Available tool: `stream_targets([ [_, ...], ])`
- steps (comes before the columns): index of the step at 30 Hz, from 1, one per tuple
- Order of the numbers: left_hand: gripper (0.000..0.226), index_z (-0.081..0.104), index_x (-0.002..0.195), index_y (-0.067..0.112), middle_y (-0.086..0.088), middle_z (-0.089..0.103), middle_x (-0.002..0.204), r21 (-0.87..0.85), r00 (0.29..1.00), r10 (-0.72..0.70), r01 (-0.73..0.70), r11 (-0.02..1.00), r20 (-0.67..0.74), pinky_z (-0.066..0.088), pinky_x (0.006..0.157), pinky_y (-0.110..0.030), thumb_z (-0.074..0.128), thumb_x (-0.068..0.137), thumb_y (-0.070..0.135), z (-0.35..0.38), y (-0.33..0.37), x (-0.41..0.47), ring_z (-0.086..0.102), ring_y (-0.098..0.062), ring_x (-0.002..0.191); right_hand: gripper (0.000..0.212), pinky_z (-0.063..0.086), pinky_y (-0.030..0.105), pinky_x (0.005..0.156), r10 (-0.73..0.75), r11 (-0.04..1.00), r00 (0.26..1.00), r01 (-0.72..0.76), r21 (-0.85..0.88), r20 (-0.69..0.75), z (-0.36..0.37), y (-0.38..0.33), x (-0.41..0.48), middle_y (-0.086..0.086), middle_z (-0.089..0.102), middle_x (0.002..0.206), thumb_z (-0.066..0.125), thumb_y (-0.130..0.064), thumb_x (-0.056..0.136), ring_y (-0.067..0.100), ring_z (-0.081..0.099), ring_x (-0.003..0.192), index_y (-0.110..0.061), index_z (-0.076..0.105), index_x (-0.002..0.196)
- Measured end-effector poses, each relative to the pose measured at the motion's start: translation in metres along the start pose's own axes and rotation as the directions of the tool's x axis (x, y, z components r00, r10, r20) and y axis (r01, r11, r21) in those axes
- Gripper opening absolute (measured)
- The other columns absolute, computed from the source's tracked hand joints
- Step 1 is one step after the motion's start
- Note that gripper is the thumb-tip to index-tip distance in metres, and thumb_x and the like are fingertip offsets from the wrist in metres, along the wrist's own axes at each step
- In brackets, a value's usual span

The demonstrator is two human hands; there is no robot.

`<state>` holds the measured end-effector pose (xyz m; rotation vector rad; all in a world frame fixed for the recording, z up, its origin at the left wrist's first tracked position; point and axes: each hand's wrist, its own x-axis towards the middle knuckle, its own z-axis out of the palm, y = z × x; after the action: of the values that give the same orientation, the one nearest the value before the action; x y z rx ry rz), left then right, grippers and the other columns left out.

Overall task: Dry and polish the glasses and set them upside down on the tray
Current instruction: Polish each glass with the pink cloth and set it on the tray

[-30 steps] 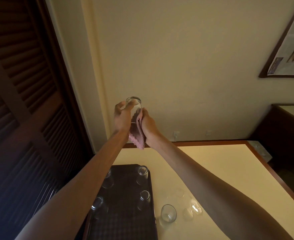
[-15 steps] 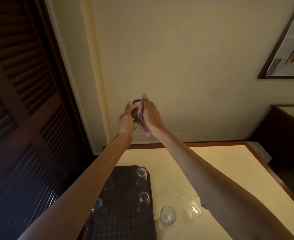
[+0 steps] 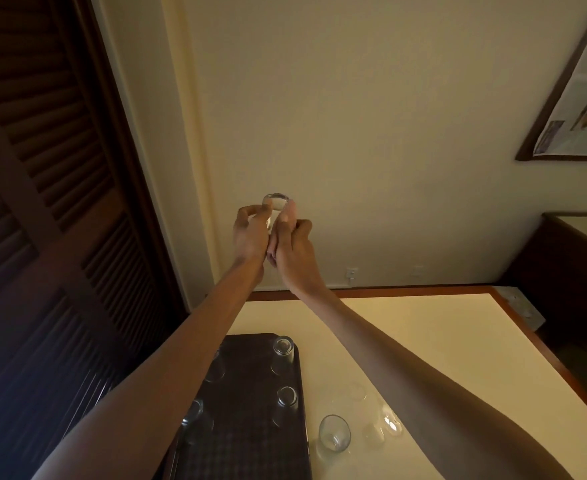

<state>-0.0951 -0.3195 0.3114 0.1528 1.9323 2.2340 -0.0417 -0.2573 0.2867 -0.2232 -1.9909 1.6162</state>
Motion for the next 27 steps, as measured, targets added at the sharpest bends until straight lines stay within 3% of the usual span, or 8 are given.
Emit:
stream_targets([
  [5,0.042,0.072,0.087,0.014,0.002,0.073,0.072,-0.013,0.997,-0.081,0.081,0.997,0.011,0.052,0.058,-0.027,0.041,0.108,0.033,0.003,-0.008,-0.005,0.069,-0.019,0.077,0.035,0.052,0.019,0.053,-0.122,0.988,0.992,0.118,-0.104,-0.032,-0.007,-0.004,0.014,0.004,0.066,0.089,0.035,-0.036,0.107,0.01,0.069,0.067,-0.004,0.037,0.122],
  [9,0.048,0.077,0.109,0.017,-0.004,0.078,0.101,-0.002,0.999,-0.028,0.028,1.0,0.028,0.055,0.073,-0.027,0.039,0.109,0.047,0.007,-0.006,-0.013,0.073,-0.019,0.094,0.06,0.052,0.03,0.056,0.241,0.952,0.969,-0.248,0.18,0.059,-0.018,-0.018,0.028,0.008,0.066,0.068,0.023,-0.052,0.106,0.019,0.066,0.058,-0.006,0.059,0.092],
  [11,0.041,0.077,0.1,0.023,-0.002,0.077,0.102,0.048,0.999,0.037,-0.037,0.998,0.0,0.05,0.071,-0.024,0.05,0.102,0.053,0.008,-0.003,-0.011,0.071,-0.014,0.094,0.062,0.055,0.029,0.063,0.418,0.755,0.884,-0.467,0.461,0.211,-0.021,-0.022,0.035,0.013,0.069,0.077,0.023,-0.05,0.106,0.025,0.067,0.072,-0.009,0.067,0.093],
  [15,0.046,0.071,0.093,0.029,-0.007,0.073,0.108,0.104,0.995,0.09,-0.084,0.991,-0.051,0.056,0.085,-0.035,0.061,0.076,0.071,0.007,0.004,-0.009,0.07,-0.021,0.101,0.048,0.056,0.032,0.07,0.476,0.672,0.838,-0.542,0.504,0.266,-0.016,-0.022,0.036,0.016,0.066,0.094,0.029,-0.042,0.103,0.028,0.066,0.084,-0.011,0.065,0.096],
  [20,0.049,0.067,0.122,0.01,-0.017,0.069,0.117,0.015,0.994,0.1,-0.099,0.995,-0.051,0.055,0.086,-0.039,0.056,0.098,0.052,0.004,0.006,-0.001,0.067,-0.03,0.112,0.063,0.05,0.035,0.066,0.306,0.925,0.945,-0.324,0.198,0.116,-0.009,-0.009,0.02,0.005,0.059,0.059,0.019,-0.053,0.104,0.02,0.061,0.059,-0.026,0.061,0.065],
  [23,0.043,0.058,0.126,0.014,-0.014,0.068,0.107,-0.018,0.998,0.039,-0.039,0.999,-0.042,0.057,0.071,-0.031,0.055,0.102,0.05,0.0,-0.003,0.007,0.07,-0.023,0.096,0.043,0.047,0.023,0.059,0.009,0.985,0.995,0.008,-0.173,0.1,-0.004,0.0,0.009,0.001,0.054,0.084,0.021,-0.065,0.099,0.005,0.053,0.065,-0.035,0.051,0.098],
  [25,0.04,0.057,0.121,0.004,-0.008,0.063,0.078,0.0,1.0,0.003,-0.003,1.0,0.006,0.049,0.049,-0.023,0.049,0.107,0.04,-0.002,-0.005,0.004,0.063,-0.012,0.063,0.042,0.046,0.016,0.052,-0.035,0.987,0.998,0.042,-0.152,0.053,-0.006,-0.001,0.009,0.003,0.059,0.092,0.028,-0.046,0.106,0.002,0.058,0.068,-0.011,0.045,0.121],
  [27,0.035,0.059,0.105,0.003,0.002,0.057,0.055,0.026,0.999,-0.033,0.032,0.999,0.027,0.041,0.04,-0.019,0.044,0.109,0.034,-0.002,-0.006,0.002,0.055,-0.008,0.047,0.039,0.052,0.02,0.051,-0.044,0.987,0.999,0.045,-0.151,0.008,-0.009,-0.003,0.013,0.005,0.064,0.089,0.03,-0.04,0.108,0.01,0.065,0.067,-0.004,0.042,0.119],
])
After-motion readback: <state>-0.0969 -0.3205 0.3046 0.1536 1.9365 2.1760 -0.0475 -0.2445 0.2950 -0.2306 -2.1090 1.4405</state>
